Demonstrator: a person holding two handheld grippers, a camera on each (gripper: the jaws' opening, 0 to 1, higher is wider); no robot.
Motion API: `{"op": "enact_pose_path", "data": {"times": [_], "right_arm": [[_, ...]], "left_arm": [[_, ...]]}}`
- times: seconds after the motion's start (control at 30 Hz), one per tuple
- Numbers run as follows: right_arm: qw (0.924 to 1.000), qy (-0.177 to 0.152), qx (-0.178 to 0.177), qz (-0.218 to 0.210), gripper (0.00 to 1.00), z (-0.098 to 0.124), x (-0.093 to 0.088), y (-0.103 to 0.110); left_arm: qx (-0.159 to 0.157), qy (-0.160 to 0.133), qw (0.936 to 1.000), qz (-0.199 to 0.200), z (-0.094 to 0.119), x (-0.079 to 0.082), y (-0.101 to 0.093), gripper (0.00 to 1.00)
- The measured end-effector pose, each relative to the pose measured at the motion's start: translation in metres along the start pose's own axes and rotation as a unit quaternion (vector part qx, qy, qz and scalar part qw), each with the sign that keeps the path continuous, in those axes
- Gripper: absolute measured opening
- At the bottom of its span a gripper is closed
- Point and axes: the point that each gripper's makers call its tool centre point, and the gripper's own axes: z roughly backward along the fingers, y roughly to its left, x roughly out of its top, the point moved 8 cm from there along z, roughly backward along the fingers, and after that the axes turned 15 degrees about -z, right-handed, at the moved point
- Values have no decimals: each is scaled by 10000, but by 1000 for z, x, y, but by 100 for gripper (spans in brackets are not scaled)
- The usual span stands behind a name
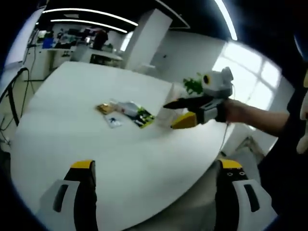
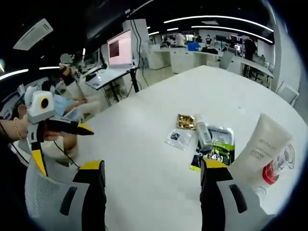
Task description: Arrange the skincare products in the storage area until every visible bottle or jar stands upright without overlapping.
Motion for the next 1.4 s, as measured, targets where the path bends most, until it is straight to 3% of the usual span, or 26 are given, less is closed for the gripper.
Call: {"op": "enact_pose_path", "data": {"times": [0.23,0.33,0.63,0.73,0.87,1.2,1.4], "right_arm": [[9992,-3,-389,-1,76,-22,16,-5],[9971,65,-759,32,74,-33,22,-12],[9944,215,-999,279,61,-62,43,-23],[9902,168,-1373,195,58,-74,50,-38],[9813,187,-1813,616,53,-88,55,-46],[9808,564,-1792,522,44,-124,55,-70],[9786,708,-1902,334,39,-132,52,-81]], "left_arm": [[-77,49,9999,82,0,-5,10,95],[-102,62,9998,128,1,-9,16,95],[-162,137,9995,251,3,-17,28,94],[-181,148,9994,272,4,-20,32,94],[-191,183,9992,314,4,-22,35,93],[-60,172,9985,518,8,-31,45,93],[-10,168,9982,579,6,-32,47,92]]}}
